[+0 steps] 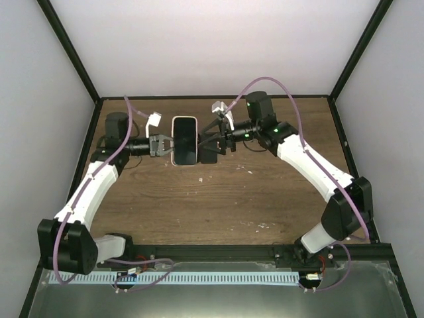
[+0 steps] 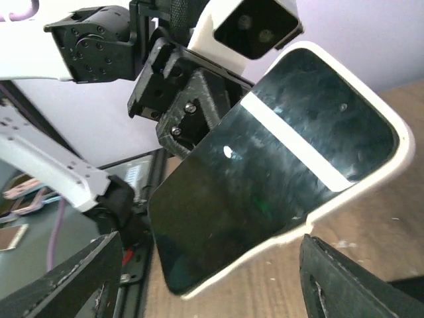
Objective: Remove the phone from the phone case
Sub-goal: Remove the phone case from the phone.
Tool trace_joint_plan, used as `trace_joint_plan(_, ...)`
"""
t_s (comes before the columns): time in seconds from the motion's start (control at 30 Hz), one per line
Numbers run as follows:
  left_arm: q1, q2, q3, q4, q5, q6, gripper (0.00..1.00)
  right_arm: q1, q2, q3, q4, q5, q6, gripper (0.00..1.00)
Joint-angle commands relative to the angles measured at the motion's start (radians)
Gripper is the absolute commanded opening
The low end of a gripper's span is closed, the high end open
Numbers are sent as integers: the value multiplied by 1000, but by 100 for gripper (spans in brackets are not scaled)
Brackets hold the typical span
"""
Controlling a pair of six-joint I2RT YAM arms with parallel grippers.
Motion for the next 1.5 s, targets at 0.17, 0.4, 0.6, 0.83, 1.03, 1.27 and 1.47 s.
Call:
trace_joint_plan(0.17, 125, 72, -31, 112, 9, -324, 0, 18, -99, -40, 92, 373, -91, 69)
trace_joint_plan(0.4, 128, 90, -58, 122, -34, -501, 0, 128, -87, -43, 106, 632, -211, 65)
trace_joint_plan(0.6, 134, 95, -122, 176, -44, -615, 0, 244, -62, -37, 127, 810, -305, 64)
trace_joint_plan(0.83, 134, 93, -142, 203, -49, -655, 0, 367, -20, -49, 177, 975, -412, 63)
trace_joint_plan(1.03, 134, 98, -146, 202, -51, -663, 0, 424, 11, -50, 208, 1044, -452, 61)
trace_joint_plan(1.27, 134, 96, -147, 202, -54, -669, 0, 449, 29, -65, 220, 1062, -475, 60)
trace_joint_plan(1.47, 134, 88, -149, 199, -56, -669, 0, 463, 49, -78, 245, 1118, -514, 59)
